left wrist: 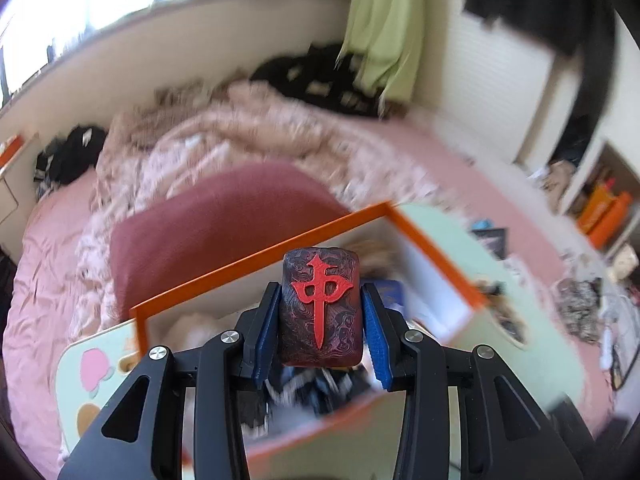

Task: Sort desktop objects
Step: 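Lower the red-symbol black block onto the table and open the left gripper, then reach into the orange box and grasp the black lace cloth with the right gripper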

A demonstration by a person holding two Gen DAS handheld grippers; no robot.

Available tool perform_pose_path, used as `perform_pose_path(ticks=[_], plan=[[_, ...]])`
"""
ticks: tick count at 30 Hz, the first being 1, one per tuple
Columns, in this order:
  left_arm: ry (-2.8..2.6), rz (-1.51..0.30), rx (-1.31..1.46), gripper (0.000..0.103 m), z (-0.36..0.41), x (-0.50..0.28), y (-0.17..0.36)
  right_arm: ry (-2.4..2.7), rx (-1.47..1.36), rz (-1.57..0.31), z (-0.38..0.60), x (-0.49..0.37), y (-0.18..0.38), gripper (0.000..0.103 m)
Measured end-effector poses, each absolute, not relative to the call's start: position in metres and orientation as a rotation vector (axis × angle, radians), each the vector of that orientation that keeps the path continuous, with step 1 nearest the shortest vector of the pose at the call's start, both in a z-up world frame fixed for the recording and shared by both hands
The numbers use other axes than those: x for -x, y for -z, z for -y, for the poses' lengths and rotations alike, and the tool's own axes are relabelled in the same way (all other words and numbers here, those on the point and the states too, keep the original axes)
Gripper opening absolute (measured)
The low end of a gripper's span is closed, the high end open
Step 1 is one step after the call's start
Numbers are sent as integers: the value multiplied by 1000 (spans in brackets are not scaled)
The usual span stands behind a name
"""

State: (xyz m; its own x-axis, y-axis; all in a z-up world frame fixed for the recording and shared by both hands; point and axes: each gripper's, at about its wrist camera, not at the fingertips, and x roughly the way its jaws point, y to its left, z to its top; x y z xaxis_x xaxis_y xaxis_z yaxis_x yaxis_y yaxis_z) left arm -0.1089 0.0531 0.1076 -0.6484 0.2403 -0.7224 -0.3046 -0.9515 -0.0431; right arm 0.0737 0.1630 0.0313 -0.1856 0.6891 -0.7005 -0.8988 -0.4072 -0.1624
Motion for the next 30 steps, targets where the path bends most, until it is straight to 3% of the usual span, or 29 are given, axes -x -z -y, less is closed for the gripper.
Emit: perform_pose_path(ticks=[3,7,12,18,20,21,22,24,27,30], plan=[[-2612,-103,1055,41,-43,65,-122,-1808,867,-346,-161,-72,-30,103],[-2576,-114,1094,41,-38,18,-95,-1805,867,-345,-157,-70,-28,103],[-2542,7,1214,41,-38,8,-36,-1805,867,-346,-156,-69,-27,103],[-2641,-53,1233,43,-41,8,-15,-1803,866,-346,-155,-68,-27,103],[-2669,-7,1186,58,-32,-1,-20,-1802,866,-346,-154,-68,-26,103],[-2679,5,1178,74,-27,-4,-21,-1802,865,-346,-154,-67,-26,103],[-2686,9,1179,81,-23,-11,-21,-1802,865,-346,-154,-67,-26,103],[-2672,-31,1210,81,-19,-22,-15,-1810,884,-329,-150,-64,-23,103],[-2666,67,1252,81,-2,-32,-7,-1813,861,-356,-158,-68,-27,103],[-2708,-39,1258,84,-5,-32,-2,-1810,869,-358,-163,-71,-28,103]])
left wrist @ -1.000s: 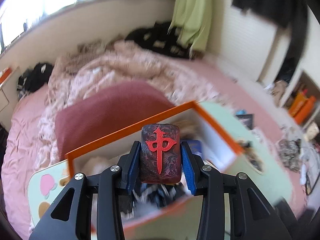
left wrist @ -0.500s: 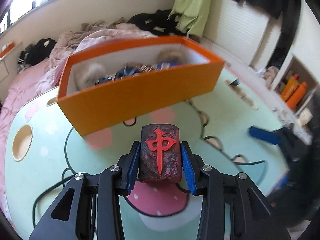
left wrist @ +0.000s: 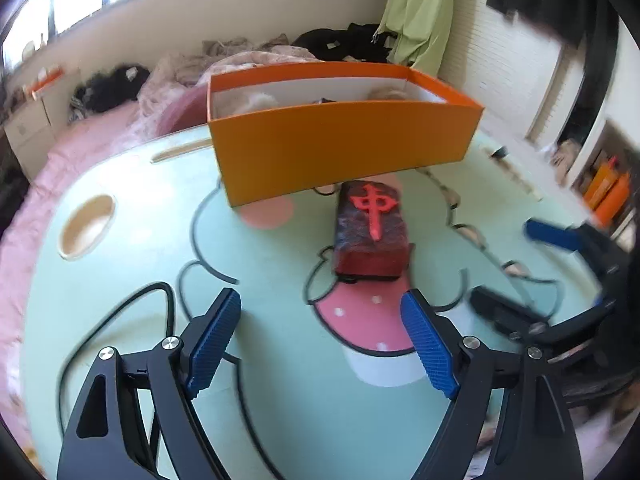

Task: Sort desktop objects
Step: 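Reach into the orange box and grasp the black lace cloth with the right gripper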

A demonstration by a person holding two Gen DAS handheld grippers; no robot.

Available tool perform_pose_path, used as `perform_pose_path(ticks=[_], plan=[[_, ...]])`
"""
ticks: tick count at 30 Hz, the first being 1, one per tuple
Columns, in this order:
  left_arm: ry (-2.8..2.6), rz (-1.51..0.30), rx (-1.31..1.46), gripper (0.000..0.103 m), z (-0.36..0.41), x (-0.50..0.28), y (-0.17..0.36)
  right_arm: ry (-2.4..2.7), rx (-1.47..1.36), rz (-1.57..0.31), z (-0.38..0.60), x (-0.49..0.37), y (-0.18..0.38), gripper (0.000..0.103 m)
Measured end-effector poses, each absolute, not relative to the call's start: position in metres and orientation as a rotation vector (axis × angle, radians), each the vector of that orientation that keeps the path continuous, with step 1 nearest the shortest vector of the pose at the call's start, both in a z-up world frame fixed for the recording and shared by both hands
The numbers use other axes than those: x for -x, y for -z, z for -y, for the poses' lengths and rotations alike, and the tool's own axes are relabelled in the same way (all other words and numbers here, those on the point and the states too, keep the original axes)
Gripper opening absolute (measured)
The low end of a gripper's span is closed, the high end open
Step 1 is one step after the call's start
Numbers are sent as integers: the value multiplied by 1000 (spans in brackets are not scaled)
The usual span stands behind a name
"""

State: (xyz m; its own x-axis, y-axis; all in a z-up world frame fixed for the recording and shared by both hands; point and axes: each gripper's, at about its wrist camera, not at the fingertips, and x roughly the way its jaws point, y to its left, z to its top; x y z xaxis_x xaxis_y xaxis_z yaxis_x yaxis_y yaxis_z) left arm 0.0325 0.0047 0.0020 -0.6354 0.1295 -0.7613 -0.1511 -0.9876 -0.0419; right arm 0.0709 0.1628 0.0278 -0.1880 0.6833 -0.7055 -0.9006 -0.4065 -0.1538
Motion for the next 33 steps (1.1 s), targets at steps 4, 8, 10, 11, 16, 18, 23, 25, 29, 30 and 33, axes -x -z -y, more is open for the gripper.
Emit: perform_pose_path(ticks=[4,8,10,11,16,18,23,25,29,30,33], plan=[[-2686,-40,1237,94,-9,-35,1,-1818,837,-400,-165,-70,-32,97],[-2683,-30,1255,103,-8,-33,2,-1892,761,-502,-182,-68,-65,60],[-2682,-33,1249,103,-12,-33,1,-1916,759,-495,-197,-58,-92,59],[-2682,-32,1248,103,-12,-33,0,-1938,756,-501,-209,-53,-103,54],[-2683,-26,1247,103,-12,-34,0,-1966,877,-660,-287,-10,-121,39],[-2682,-24,1247,103,-13,-35,0,-1921,948,-696,-315,7,-111,39],[-2683,-22,1247,103,-13,-35,0,-1793,1104,-817,-346,22,-64,37],[-2683,-20,1247,103,-14,-35,0,-1797,1089,-826,-349,20,-60,30],[-2683,-19,1248,103,-14,-35,0,-1921,887,-890,-335,-5,-84,24],[-2683,-19,1248,103,-14,-35,0,-1951,833,-869,-327,-12,-97,24],[-2684,-19,1248,103,-13,-35,0,-2011,733,-788,-302,-24,-131,24]])
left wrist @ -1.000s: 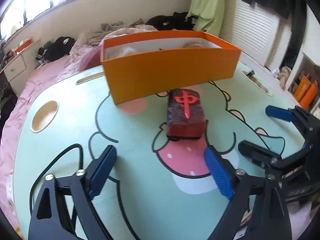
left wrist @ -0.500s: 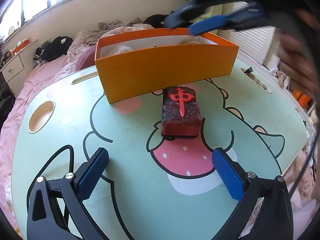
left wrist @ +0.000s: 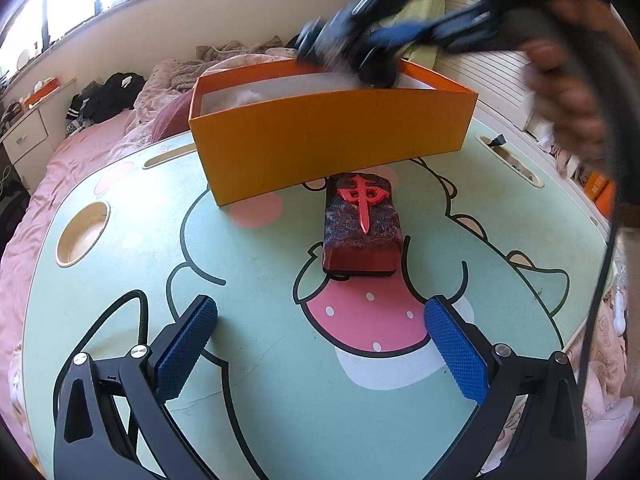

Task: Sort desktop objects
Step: 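Reach into the orange box and grasp the black lace cloth with the right gripper, then carry the black lace cloth out and drop it beside the red block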

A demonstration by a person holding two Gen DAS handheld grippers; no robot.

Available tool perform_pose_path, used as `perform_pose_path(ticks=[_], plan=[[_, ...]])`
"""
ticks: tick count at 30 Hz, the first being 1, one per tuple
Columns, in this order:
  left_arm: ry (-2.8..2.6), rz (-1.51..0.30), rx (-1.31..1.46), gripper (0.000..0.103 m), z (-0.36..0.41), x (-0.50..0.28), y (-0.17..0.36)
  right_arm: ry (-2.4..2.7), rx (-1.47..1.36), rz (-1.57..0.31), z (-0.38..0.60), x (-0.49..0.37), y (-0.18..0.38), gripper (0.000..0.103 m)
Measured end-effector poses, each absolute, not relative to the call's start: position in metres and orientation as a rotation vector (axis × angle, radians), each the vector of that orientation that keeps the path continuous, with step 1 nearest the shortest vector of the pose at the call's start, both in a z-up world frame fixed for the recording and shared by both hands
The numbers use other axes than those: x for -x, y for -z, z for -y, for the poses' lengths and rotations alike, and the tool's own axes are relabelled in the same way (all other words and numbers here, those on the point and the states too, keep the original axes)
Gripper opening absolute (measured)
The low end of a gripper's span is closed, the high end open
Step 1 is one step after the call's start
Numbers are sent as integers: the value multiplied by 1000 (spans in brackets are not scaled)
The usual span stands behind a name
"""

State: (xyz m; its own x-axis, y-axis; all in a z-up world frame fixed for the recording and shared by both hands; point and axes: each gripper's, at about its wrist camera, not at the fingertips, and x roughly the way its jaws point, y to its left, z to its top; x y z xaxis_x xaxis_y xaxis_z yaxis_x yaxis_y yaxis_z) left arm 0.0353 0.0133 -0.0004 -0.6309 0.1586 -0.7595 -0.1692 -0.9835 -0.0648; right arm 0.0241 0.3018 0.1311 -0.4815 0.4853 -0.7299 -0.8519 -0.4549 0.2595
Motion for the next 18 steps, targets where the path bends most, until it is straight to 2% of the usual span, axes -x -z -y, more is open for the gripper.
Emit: perform_pose_path(ticks=[3,6,13,15,17,18], plan=[[-2684,-18,1248,103,-14,-35,0,-2057,664,-731,-267,-45,-157,24],[-2684,-17,1248,103,-13,-35,0,-2059,686,-696,-231,-61,-155,24],[-2684,-16,1247,103,-13,-35,0,-1978,763,-847,-231,-87,-70,27],[-2684,-15,1247,103,-13,-35,1,-1975,709,-859,-226,-91,-65,37],[-2685,-14,1247,103,-14,-35,1,-1991,639,-849,-210,-97,-64,73],[-2685,-13,1247,103,-14,-35,0,-1996,633,-827,-202,-99,-65,78]])
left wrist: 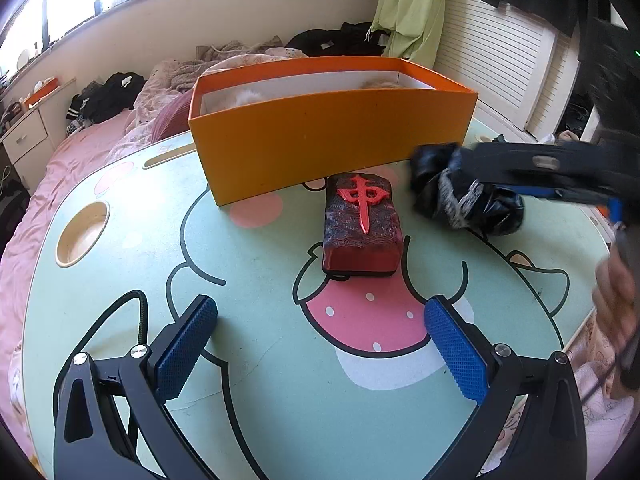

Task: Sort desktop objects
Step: 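Carry the black lace cloth out and drop it beside the red block, then reach into the orange box and grasp the brown printed box with the left gripper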

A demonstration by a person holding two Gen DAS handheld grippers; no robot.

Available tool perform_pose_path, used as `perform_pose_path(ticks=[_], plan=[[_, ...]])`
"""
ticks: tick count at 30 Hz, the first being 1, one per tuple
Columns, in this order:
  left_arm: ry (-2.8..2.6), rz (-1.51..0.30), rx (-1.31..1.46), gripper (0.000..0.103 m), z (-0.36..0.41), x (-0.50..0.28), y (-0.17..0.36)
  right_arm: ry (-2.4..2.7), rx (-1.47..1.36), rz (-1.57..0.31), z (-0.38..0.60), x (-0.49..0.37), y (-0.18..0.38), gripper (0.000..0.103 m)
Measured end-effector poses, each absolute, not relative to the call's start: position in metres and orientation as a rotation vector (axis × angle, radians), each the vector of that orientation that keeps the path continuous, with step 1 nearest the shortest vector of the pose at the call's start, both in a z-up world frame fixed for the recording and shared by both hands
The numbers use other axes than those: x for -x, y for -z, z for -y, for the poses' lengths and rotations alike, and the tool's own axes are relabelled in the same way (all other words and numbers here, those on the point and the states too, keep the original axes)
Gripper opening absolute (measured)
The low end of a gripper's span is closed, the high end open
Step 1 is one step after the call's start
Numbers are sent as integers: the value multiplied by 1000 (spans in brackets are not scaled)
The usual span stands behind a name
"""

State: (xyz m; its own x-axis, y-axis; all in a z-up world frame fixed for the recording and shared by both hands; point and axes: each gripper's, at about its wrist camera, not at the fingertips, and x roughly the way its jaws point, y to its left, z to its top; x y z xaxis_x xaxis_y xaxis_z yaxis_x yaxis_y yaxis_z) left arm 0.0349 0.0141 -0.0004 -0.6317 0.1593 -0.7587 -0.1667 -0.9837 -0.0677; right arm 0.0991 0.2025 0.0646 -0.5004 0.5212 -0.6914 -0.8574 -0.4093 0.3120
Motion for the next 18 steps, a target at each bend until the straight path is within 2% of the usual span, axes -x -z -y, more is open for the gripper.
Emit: perform_pose_path(ticks=[7,9,11,18], plan=[[-2686,-16,1248,103,-14,-35,1,-1802,815,-458,-158,-91,-42,79],[-2686,-16,1248,103,-14,-35,1,-1745,858,-359,-155,-85,-32,87],[-2687,-10,1250,103,-13,-35,1,-1746,846,-350,-154,-85,-29,96],[-2692,-25,1256,103,-17,-35,1,-1759,815,-330,-145,-98,-26,103]])
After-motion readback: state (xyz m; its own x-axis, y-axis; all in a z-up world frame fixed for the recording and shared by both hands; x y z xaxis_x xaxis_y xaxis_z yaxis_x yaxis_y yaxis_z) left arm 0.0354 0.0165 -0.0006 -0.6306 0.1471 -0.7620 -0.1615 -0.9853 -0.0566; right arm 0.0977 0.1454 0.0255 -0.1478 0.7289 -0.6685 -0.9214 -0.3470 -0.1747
